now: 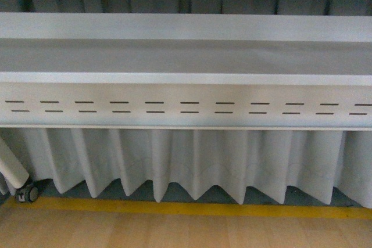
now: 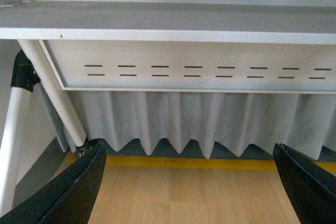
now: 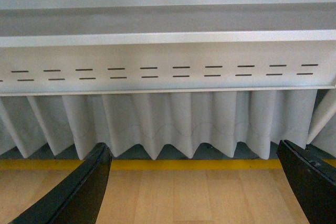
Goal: Wind up and store yellow beetle toy
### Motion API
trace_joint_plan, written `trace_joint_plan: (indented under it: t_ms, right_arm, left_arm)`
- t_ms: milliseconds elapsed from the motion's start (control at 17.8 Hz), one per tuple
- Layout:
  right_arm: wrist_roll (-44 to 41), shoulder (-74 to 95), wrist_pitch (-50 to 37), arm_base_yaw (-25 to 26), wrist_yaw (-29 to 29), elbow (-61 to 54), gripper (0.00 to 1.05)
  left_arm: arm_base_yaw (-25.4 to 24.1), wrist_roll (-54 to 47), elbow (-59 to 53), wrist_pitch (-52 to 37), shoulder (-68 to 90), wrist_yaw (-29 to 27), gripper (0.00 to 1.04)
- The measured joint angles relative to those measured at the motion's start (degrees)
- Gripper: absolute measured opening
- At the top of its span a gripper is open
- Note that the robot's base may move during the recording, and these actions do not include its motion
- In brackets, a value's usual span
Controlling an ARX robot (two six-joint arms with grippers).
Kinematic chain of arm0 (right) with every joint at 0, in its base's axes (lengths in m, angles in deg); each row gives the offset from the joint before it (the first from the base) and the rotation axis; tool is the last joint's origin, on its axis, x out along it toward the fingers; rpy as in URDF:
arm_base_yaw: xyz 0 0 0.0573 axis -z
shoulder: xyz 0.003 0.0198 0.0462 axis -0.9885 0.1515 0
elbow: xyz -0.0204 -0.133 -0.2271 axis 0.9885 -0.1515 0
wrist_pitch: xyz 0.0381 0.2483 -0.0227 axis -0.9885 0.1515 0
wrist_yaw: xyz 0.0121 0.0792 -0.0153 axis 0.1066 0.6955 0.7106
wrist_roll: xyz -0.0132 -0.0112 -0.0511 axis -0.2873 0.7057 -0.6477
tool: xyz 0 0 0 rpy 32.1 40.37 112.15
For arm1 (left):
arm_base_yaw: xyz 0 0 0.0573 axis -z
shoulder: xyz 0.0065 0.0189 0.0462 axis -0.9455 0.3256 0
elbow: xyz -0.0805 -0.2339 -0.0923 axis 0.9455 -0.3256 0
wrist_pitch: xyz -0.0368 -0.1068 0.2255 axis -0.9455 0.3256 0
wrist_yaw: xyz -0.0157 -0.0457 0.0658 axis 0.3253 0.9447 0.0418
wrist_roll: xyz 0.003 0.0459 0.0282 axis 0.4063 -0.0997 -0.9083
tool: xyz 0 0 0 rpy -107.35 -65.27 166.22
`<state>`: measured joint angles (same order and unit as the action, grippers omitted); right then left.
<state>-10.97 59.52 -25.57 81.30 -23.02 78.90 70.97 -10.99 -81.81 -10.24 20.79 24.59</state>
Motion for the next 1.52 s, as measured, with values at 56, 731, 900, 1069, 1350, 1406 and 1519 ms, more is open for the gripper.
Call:
trace_joint_plan:
  t_ms: [56,731,900,1069,1350,1406,1519]
  right_arm:
    - [0.0,0.0,0.0,0.0,0.0,0.0,0.98]
    - [0.0,0.0,0.0,0.0,0.0,0.0,0.98]
    - [0.0,0.0,0.0,0.0,0.0,0.0,0.98]
    - [0.0,0.0,0.0,0.0,0.0,0.0,0.98]
    - [0.0,0.0,0.0,0.0,0.0,0.0,0.98]
    - [0.0,0.0,0.0,0.0,0.0,0.0,0.98]
    - [0.0,0.0,0.0,0.0,0.0,0.0,0.98]
  left_arm:
    - [0.0,0.0,0.0,0.0,0.0,0.0,0.98]
    - [0.0,0.0,0.0,0.0,0.0,0.0,0.98]
    - [0.0,0.0,0.0,0.0,0.0,0.0,0.98]
    - [0.0,0.0,0.0,0.0,0.0,0.0,0.98]
    - [0.0,0.0,0.0,0.0,0.0,0.0,0.98]
    - [0.0,0.0,0.0,0.0,0.0,0.0,0.98]
    - [0.0,0.0,0.0,0.0,0.0,0.0,0.98]
